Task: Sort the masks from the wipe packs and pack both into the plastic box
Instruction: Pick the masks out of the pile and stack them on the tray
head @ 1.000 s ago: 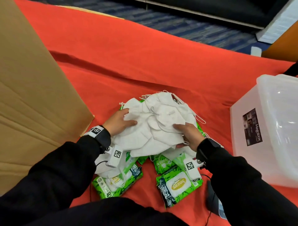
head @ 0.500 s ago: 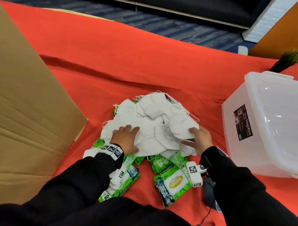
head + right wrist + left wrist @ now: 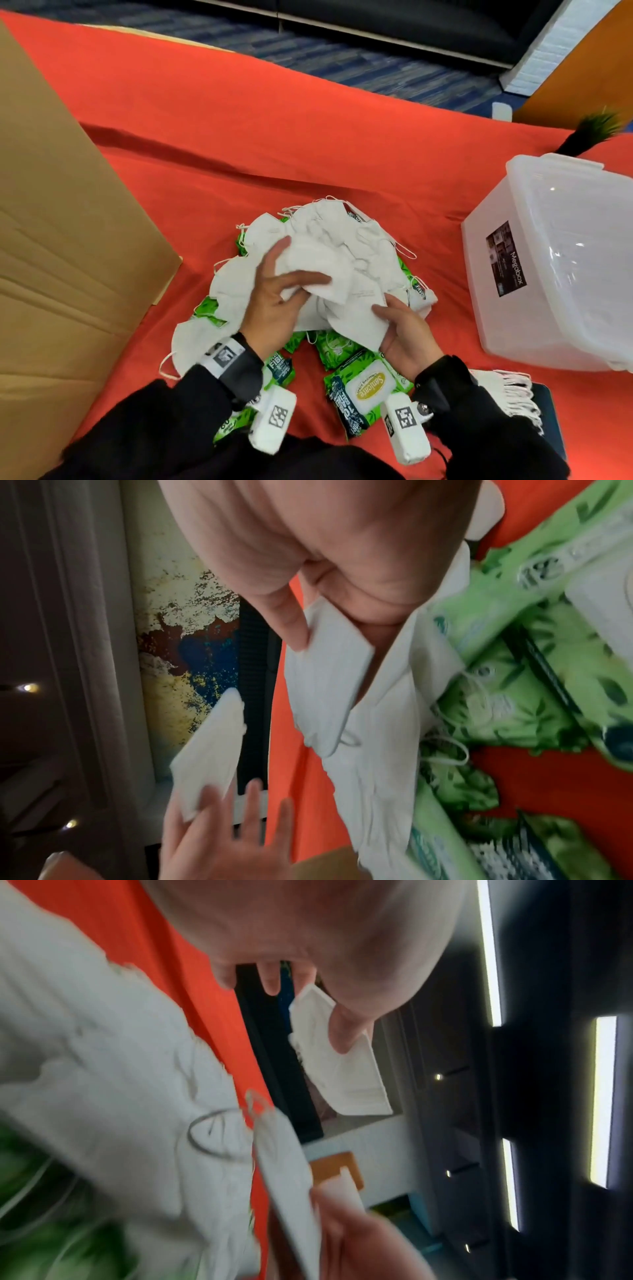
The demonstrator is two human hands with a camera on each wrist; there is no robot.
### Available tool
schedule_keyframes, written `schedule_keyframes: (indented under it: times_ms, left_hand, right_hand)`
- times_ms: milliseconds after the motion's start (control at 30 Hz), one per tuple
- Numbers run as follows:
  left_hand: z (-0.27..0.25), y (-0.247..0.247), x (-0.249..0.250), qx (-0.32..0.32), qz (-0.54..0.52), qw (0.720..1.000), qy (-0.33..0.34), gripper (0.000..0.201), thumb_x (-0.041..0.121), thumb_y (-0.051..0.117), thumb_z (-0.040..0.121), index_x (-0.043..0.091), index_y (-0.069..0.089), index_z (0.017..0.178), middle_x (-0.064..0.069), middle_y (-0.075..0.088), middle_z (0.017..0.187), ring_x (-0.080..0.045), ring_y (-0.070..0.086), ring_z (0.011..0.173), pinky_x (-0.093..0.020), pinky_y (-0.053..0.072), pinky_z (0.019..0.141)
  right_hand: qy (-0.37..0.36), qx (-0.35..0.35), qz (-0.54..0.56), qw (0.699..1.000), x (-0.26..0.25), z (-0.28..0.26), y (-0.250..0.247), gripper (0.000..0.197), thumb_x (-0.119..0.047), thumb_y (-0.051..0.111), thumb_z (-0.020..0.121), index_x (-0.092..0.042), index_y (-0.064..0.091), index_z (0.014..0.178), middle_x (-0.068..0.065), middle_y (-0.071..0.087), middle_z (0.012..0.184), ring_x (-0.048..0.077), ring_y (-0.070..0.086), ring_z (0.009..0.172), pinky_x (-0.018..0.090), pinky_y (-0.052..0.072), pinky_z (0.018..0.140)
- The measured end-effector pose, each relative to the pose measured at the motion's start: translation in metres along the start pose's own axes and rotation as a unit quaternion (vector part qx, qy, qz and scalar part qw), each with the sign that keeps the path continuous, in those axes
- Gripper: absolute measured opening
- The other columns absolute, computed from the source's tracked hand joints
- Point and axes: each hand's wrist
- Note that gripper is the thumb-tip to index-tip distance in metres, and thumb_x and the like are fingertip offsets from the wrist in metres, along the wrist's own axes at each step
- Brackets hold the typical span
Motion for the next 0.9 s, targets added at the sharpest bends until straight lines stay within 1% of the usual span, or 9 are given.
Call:
schedule_keyframes:
  times_ms: [67, 133, 233, 367, 433, 567, 667, 767, 900]
  left_hand:
    - [-0.016, 0.02, -0.004, -0.073, 0.009, 0.997, -0.034, 0.049, -0.01, 0.063, 0.086, 0.035, 0.082, 0.092, 0.017, 0.024, 0.162, 0.005, 0.02, 0.148, -0.005, 0.019, 0.114]
    - [-0.025, 0.03, -0.012, -0.119, 0.01, 0.992, -0.044, 0.051, -0.01, 0.062, 0.084, 0.035, 0.082, 0.097, 0.017, 0.032, 0.156, 0.006, 0.03, 0.143, -0.004, 0.028, 0.11]
    - [-0.027, 0.028, -0.015, -0.149, 0.018, 0.987, -0.062, 0.05, -0.004, 0.065, 0.079, 0.038, 0.079, 0.103, 0.02, 0.054, 0.13, 0.005, 0.053, 0.122, -0.021, 0.046, 0.102]
    - [-0.019, 0.018, -0.01, -0.085, -0.017, 0.989, -0.117, 0.035, 0.013, 0.08, 0.08, 0.034, 0.069, 0.106, 0.005, 0.071, 0.091, -0.019, 0.071, 0.077, -0.041, 0.058, 0.072]
    - [-0.015, 0.017, -0.009, -0.037, -0.034, 0.991, -0.125, 0.049, 0.009, 0.082, 0.077, 0.037, 0.06, 0.111, -0.006, 0.072, 0.087, -0.029, 0.071, 0.071, -0.048, 0.06, 0.069]
    - [0.0, 0.003, -0.013, 0.085, -0.047, 0.986, -0.137, 0.067, 0.005, 0.081, 0.078, 0.044, 0.051, 0.123, -0.008, 0.067, 0.084, -0.028, 0.068, 0.067, -0.04, 0.059, 0.066]
    - [0.01, -0.006, -0.008, 0.161, -0.011, 0.983, -0.084, 0.039, 0.015, 0.078, 0.077, 0.038, 0.066, 0.106, 0.007, 0.066, 0.078, -0.02, 0.063, 0.07, -0.048, 0.058, 0.072]
    - [0.008, 0.004, 0.01, 0.17, 0.045, 0.983, 0.045, 0.027, 0.004, 0.075, 0.081, 0.026, 0.07, 0.097, 0.008, 0.067, 0.085, -0.015, 0.062, 0.076, -0.039, 0.056, 0.071]
    - [-0.002, 0.032, 0.007, -0.046, 0.191, 0.956, 0.216, 0.032, 0.0, 0.069, 0.074, 0.027, 0.074, 0.091, 0.006, 0.064, 0.112, -0.02, 0.058, 0.108, -0.038, 0.044, 0.091]
  right_hand:
    - [0.005, -0.021, 0.04, 0.999, 0.006, -0.006, 0.009, 0.035, -0.012, 0.048, 0.103, -0.003, 0.058, 0.134, 0.019, 0.068, 0.13, 0.036, 0.063, 0.123, 0.059, 0.048, 0.105]
    - [0.0, -0.035, 0.049, 0.998, 0.01, -0.011, 0.017, 0.036, -0.018, 0.052, 0.103, -0.001, 0.058, 0.133, 0.022, 0.066, 0.132, 0.038, 0.061, 0.125, 0.059, 0.043, 0.11]
    - [-0.062, -0.012, 0.0, 0.998, 0.015, -0.011, 0.016, 0.037, 0.005, 0.06, 0.094, 0.004, 0.055, 0.131, 0.027, 0.067, 0.126, 0.043, 0.065, 0.118, 0.063, 0.045, 0.107]
    - [-0.085, -0.008, -0.014, 0.996, 0.016, -0.016, 0.011, 0.048, 0.017, 0.064, 0.085, 0.003, 0.056, 0.13, 0.024, 0.07, 0.122, 0.04, 0.067, 0.115, 0.06, 0.048, 0.105]
    - [-0.089, -0.009, -0.008, 0.996, 0.016, -0.019, 0.012, 0.048, 0.015, 0.067, 0.083, 0.001, 0.059, 0.129, 0.021, 0.071, 0.122, 0.037, 0.068, 0.115, 0.055, 0.051, 0.103]
    - [-0.097, 0.038, 0.004, 0.995, 0.016, -0.02, 0.007, 0.032, 0.002, 0.064, 0.093, -0.002, 0.064, 0.125, 0.015, 0.074, 0.119, 0.028, 0.073, 0.106, 0.04, 0.06, 0.09]
    - [-0.081, 0.077, 0.005, 0.994, 0.014, -0.015, -0.004, 0.031, 0.002, 0.058, 0.097, -0.005, 0.063, 0.127, 0.012, 0.075, 0.117, 0.029, 0.072, 0.105, 0.051, 0.055, 0.098]
    - [-0.036, 0.076, 0.017, 0.996, 0.013, -0.017, -0.006, 0.032, 0.002, 0.053, 0.097, -0.005, 0.063, 0.127, 0.015, 0.072, 0.123, 0.033, 0.069, 0.112, 0.059, 0.05, 0.102]
    - [-0.007, 0.012, 0.058, 0.998, 0.016, -0.023, 0.002, 0.04, -0.015, 0.055, 0.096, -0.008, 0.063, 0.134, 0.016, 0.069, 0.129, 0.032, 0.068, 0.116, 0.054, 0.056, 0.095]
Point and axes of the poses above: each hand's wrist, its own z-axis towards the middle knuckle, its own y-axis out of the palm, x = y × z
